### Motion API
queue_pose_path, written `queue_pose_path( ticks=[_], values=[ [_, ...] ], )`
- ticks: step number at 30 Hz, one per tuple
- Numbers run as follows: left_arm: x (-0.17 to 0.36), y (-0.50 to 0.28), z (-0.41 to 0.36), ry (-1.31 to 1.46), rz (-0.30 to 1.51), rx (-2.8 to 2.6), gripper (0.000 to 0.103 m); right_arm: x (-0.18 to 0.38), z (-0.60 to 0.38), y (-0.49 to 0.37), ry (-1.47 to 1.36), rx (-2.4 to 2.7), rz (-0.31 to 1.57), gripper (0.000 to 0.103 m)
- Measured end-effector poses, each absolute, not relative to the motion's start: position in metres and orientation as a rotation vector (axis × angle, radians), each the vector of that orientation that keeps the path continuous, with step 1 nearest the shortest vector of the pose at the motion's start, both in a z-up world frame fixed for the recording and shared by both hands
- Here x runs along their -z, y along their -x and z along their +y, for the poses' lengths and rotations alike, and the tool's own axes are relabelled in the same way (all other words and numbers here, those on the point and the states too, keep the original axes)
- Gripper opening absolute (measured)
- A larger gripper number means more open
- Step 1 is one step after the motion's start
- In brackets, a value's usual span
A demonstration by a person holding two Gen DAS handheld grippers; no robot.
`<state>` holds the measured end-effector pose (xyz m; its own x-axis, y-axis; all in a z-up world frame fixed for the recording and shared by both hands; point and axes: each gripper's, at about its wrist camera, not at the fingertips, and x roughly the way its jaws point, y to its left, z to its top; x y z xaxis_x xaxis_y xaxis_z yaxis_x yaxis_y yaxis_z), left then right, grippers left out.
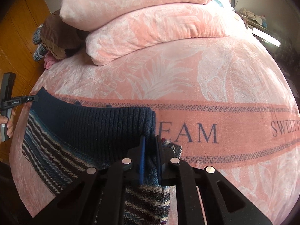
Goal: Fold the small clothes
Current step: 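Lower the hem onto the collar with both tools and open them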
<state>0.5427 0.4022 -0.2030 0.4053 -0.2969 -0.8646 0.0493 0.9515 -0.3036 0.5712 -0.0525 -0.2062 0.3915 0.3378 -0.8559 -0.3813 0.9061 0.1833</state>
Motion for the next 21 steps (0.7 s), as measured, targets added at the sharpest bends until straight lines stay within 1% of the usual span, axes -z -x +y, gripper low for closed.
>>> queue_pose_path(
  ticks=[3, 8, 14, 21],
  values=[
    [0.198, -0.556, 0.406, 0.239, 1.124, 0.200, 0.005, 0.198, -0.045, -0.583, 0.051, -0.440, 1.049, 0.009],
    [0.210, -0.581, 0.409, 0.224, 1.145, 0.148, 0.005, 0.204, -0.033, -0.611, 0.054, -0.407, 1.044, 0.009],
    [0.248, -0.604, 0.413, 0.239, 1.214, 0.097, 0.004, 0.229, -0.023, -0.633, 0.066, -0.363, 1.079, 0.009],
    [0.299, -0.613, 0.415, 0.253, 1.311, 0.047, 0.005, 0.267, -0.023, -0.646, 0.060, -0.324, 1.136, 0.008]
  ],
)
